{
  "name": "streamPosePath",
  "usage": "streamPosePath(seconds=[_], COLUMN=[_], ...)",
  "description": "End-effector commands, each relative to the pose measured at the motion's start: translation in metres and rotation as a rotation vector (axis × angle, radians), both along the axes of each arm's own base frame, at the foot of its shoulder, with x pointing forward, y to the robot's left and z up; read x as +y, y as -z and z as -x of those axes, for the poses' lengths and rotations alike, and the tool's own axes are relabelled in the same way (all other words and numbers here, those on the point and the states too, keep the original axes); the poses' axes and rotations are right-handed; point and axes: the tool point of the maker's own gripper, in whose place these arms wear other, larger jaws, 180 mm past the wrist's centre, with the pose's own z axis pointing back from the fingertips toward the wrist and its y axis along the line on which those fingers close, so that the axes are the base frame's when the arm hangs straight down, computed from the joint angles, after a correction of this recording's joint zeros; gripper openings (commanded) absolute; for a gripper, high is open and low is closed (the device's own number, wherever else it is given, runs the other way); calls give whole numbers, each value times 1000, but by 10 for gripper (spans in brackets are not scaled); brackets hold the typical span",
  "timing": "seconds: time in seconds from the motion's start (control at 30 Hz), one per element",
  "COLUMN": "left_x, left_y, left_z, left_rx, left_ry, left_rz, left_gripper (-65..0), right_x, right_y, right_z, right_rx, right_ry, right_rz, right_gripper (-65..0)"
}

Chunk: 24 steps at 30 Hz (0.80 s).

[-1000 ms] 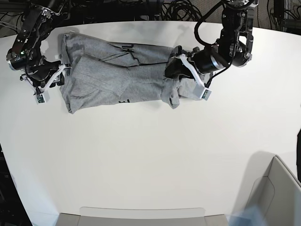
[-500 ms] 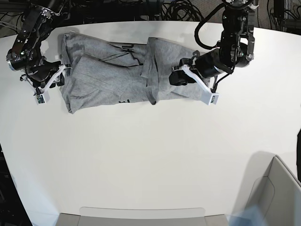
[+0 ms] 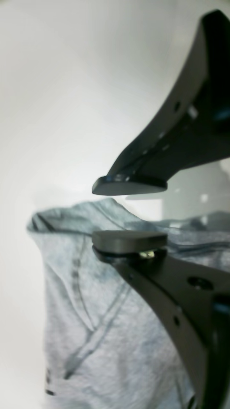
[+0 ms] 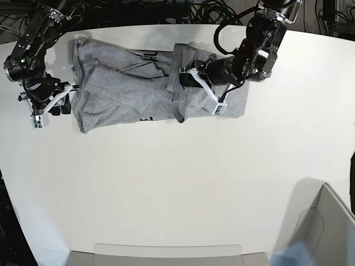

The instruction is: Fold the T-shirt properly

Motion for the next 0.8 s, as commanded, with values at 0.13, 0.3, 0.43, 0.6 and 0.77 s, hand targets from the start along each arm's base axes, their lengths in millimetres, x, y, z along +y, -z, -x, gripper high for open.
streamPosePath(seconds=[0.13, 0.3, 0.43, 0.6, 0.77], left_x=[-11, -12, -12, -12, -12], left_y=[-11, -14, -18, -15, -15], left_z=[-1, 0, 1, 2, 2], left_rx=[-32, -40, -51, -44, -43], left_ry=[36, 41, 44, 47, 49], left_rz=[28, 36, 39, 34, 34], left_gripper=[-582, -582, -582, -582, -582], right_x=[-9, -25, -27, -34, -28], right_y=[-17, 0, 23, 48, 50], right_z=[-5, 2, 17, 33, 33], right_rx=[-82, -59, -24, 68, 64], right_ry=[22, 73, -21, 1, -1], right_rz=[-62, -157, -220, -323, -355], right_gripper=[-458, -456, -455, -455, -455])
